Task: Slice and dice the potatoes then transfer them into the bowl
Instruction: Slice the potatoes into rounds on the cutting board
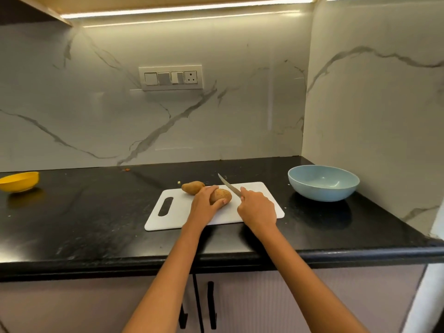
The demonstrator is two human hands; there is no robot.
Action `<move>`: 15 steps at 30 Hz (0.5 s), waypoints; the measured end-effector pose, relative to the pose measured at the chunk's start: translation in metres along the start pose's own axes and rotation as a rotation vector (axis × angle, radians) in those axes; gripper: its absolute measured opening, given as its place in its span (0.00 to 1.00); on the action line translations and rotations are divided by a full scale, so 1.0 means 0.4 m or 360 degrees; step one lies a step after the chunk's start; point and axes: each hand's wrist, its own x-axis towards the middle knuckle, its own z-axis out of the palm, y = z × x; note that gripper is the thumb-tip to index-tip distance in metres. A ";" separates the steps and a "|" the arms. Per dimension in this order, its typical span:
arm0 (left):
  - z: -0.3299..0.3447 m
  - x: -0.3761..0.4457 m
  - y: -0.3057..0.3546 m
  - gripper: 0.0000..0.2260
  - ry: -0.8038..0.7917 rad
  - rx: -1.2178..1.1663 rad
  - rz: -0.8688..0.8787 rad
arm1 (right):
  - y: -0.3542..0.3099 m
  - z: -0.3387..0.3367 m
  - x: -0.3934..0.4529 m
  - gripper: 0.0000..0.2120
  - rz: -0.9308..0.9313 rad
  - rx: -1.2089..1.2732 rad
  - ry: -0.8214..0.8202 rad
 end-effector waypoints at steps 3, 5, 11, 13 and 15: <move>-0.001 -0.003 0.006 0.22 -0.0014 -0.0018 -0.0020 | -0.015 -0.003 -0.030 0.19 -0.0016 -0.0098 0.0027; 0.001 -0.004 0.009 0.22 -0.0010 -0.0024 -0.0026 | -0.020 -0.007 -0.040 0.17 -0.0018 -0.0128 0.0035; 0.003 -0.003 0.012 0.24 0.0003 -0.0029 -0.0063 | -0.031 -0.025 -0.055 0.15 -0.0033 -0.0149 0.0034; 0.003 -0.003 0.011 0.24 0.0006 -0.0036 -0.0058 | -0.036 -0.032 -0.057 0.12 -0.0042 -0.0186 0.0034; 0.002 -0.002 0.011 0.23 0.0011 -0.0043 -0.0053 | -0.044 -0.040 -0.054 0.10 -0.0057 -0.0231 0.0027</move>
